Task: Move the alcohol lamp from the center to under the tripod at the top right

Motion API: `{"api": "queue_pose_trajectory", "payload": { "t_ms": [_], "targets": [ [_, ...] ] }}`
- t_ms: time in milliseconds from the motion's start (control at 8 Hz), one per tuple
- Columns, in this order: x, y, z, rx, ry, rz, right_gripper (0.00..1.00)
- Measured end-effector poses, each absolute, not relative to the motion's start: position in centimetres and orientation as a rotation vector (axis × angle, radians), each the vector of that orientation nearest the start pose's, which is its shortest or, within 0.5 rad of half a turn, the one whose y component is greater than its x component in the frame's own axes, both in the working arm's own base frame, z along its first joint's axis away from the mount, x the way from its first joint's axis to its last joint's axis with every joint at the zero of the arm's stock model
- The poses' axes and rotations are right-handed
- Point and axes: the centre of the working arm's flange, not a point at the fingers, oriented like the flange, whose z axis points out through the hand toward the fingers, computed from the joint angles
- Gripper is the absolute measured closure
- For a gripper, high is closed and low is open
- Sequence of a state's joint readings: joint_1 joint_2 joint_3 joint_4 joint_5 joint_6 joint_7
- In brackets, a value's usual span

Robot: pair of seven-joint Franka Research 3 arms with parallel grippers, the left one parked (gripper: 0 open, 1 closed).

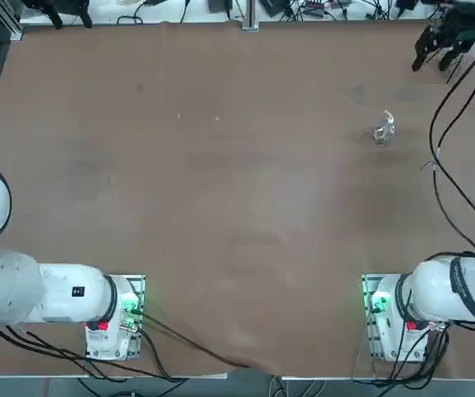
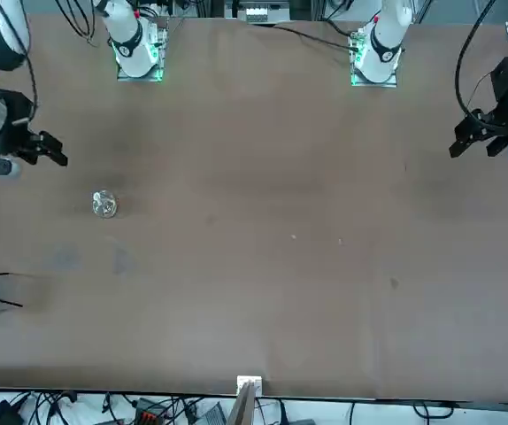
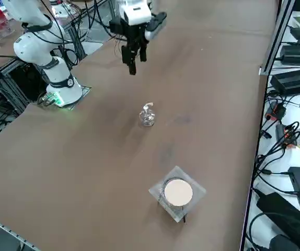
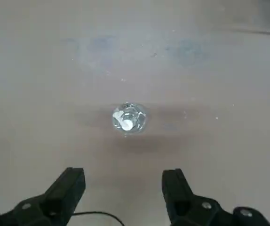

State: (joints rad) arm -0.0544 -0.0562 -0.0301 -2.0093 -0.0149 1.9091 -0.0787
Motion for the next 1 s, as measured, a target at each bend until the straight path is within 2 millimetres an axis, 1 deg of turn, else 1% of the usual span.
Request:
{"api": "queue_pose_trajectory", "payload": {
  "t_ms": [250,500,750,1000],
  "targets": [
    [52.5,-4.7,44.6,-3.151,-0.006,0.025,0.0],
    [51.7,-4.6,42.0,-3.153,-0.007,-0.026,0.0],
    [51.1,-4.9,40.2,-3.154,0.001,-0.054,0.0],
    [50.7,-5.6,39.0,-3.155,0.026,-0.089,0.01]
  ]
}}
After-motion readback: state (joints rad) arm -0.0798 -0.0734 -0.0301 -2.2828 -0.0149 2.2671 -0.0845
